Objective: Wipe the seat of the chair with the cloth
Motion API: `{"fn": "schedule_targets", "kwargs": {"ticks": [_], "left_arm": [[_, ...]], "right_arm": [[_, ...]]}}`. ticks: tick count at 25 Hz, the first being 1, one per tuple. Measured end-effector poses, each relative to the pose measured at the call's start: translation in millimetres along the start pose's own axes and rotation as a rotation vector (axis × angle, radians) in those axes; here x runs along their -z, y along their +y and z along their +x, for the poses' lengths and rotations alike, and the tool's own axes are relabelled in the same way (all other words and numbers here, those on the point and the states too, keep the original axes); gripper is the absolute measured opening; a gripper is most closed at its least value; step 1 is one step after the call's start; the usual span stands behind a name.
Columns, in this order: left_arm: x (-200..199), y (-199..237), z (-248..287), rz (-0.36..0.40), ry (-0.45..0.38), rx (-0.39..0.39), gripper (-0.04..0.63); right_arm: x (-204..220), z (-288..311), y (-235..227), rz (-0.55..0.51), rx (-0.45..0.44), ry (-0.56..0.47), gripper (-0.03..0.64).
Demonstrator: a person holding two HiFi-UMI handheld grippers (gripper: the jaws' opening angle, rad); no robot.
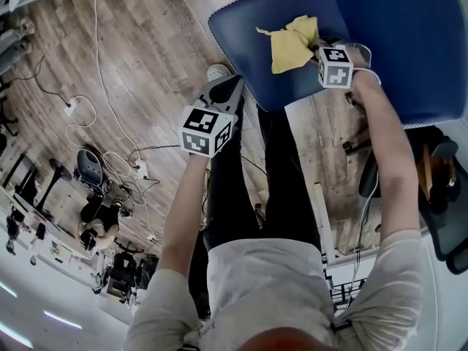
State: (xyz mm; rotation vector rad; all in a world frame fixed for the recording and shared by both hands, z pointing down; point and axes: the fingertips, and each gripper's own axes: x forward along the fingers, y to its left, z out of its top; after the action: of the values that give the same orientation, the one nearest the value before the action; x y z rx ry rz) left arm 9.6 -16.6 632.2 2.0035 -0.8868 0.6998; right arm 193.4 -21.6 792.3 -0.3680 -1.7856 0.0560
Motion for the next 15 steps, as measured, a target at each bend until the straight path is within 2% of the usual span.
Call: {"fn": "schedule_targets", "kwargs": {"ticks": [4, 7, 15], "left_arm": [[-2, -9, 6, 0.027, 0.015, 0.019, 0.026], [-3, -14, 10, 0.047, 0.021, 0.029, 0.026], [2, -25, 16, 0.102, 0.051, 0.055, 0.026]], "right_arm": [[18, -13, -1, 0.163, -0.008, 0.014, 0.064], [30, -8, -9, 0.296, 0.027, -0.011, 0.064], [40, -4, -13, 0.414, 0.136, 0.007, 0.064]]}}
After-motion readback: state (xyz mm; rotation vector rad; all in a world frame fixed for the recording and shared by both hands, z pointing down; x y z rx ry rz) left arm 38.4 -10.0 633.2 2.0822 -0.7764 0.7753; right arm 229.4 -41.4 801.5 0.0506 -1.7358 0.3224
